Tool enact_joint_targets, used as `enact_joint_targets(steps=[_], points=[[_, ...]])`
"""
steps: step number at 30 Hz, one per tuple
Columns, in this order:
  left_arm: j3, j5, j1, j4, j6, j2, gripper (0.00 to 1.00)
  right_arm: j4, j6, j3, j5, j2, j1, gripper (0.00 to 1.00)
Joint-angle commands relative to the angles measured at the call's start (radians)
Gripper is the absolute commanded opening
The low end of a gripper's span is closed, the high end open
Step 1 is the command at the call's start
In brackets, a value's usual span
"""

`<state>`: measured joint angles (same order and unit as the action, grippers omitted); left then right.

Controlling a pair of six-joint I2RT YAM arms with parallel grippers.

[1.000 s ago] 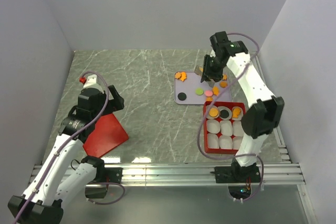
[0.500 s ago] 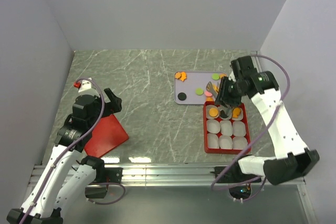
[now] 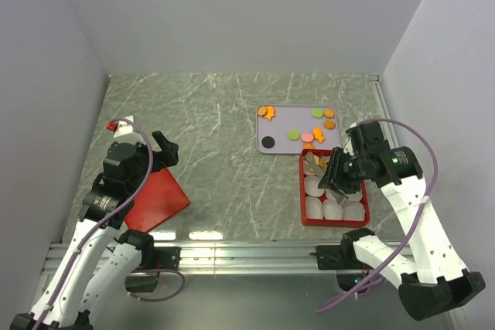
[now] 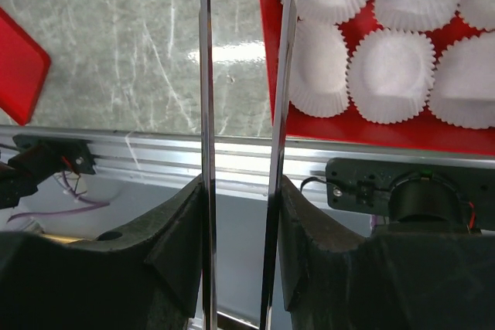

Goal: Pack the cookies

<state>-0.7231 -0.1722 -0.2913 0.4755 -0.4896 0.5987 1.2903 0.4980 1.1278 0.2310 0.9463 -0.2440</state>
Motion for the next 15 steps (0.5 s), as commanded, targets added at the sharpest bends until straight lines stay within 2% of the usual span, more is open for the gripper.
enact_joint_targets(steps=[1, 15], points=[[-0.006, 0.036, -0.005, -0.034, 0.026, -0.005, 0.99, 0.006, 0.002, -0.019, -0.042, -0.05, 0.005, 0.34], [-0.016, 0.062, -0.017, -0.021, 0.036, 0.012, 0.99, 0.027, 0.056, -0.14, -0.05, -0.118, 0.005, 0.36]])
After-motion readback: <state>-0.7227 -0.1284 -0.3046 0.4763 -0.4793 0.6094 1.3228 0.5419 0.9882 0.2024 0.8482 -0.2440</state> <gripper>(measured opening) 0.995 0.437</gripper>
